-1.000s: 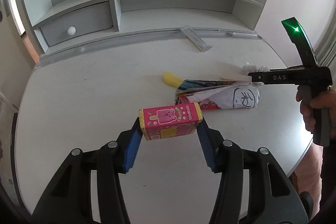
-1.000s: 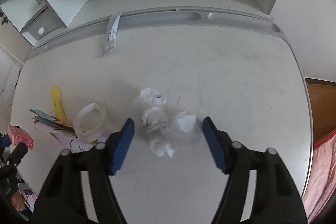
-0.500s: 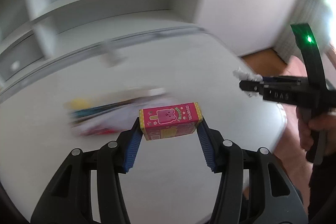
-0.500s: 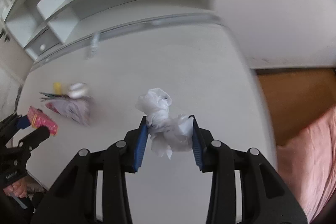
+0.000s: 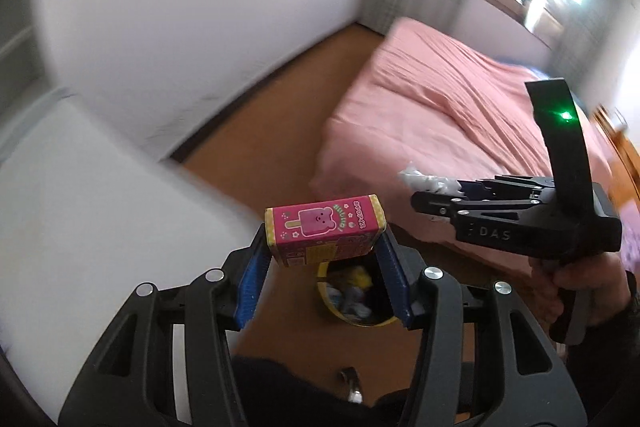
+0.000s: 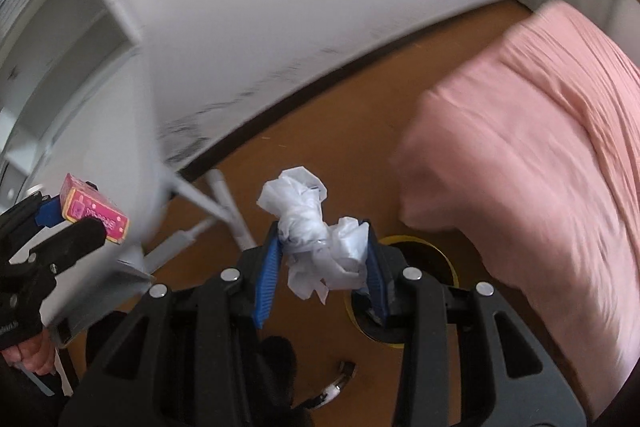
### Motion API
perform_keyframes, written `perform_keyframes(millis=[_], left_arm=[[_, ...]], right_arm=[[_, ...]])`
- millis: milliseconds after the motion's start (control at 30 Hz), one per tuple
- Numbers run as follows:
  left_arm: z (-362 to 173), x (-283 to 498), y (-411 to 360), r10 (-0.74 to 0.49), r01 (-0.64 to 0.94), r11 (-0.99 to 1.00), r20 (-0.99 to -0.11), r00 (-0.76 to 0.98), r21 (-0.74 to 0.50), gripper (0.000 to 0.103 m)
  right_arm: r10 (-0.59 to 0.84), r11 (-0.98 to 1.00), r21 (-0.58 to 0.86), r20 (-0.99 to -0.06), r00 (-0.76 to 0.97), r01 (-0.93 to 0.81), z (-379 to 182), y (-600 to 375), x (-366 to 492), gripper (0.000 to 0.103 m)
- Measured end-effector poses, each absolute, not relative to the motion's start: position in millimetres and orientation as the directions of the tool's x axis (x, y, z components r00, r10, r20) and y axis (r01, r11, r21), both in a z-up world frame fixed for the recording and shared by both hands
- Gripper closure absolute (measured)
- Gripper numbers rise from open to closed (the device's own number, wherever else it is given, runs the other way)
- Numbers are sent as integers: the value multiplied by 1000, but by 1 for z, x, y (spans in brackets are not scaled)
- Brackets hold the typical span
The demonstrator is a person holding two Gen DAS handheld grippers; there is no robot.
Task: Collect trash
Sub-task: 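Carry the juice box and paper over the bin and open both tools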
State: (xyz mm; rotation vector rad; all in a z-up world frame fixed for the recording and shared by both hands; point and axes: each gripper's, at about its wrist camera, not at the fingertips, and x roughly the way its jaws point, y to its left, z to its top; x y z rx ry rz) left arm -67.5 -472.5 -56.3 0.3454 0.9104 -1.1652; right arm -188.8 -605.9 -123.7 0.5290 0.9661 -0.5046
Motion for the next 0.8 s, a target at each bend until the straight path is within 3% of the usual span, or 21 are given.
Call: perform_keyframes(millis=[233, 533, 800], left_arm=[[-126, -122, -557, -581, 949, 231, -813, -42, -214, 52], [-231, -132, -603, -426, 938, 247, -897, -121, -244, 52], [-271, -136, -623, -356, 934, 263, -924, -138, -241, 52]], right_arm=[[-157, 645, 216, -901, 404, 733, -198, -649, -269, 64], [-5, 562, 275, -942, 336, 780, -296, -663, -296, 64], [71, 524, 310, -944, 322, 793, -334, -671, -302, 64]])
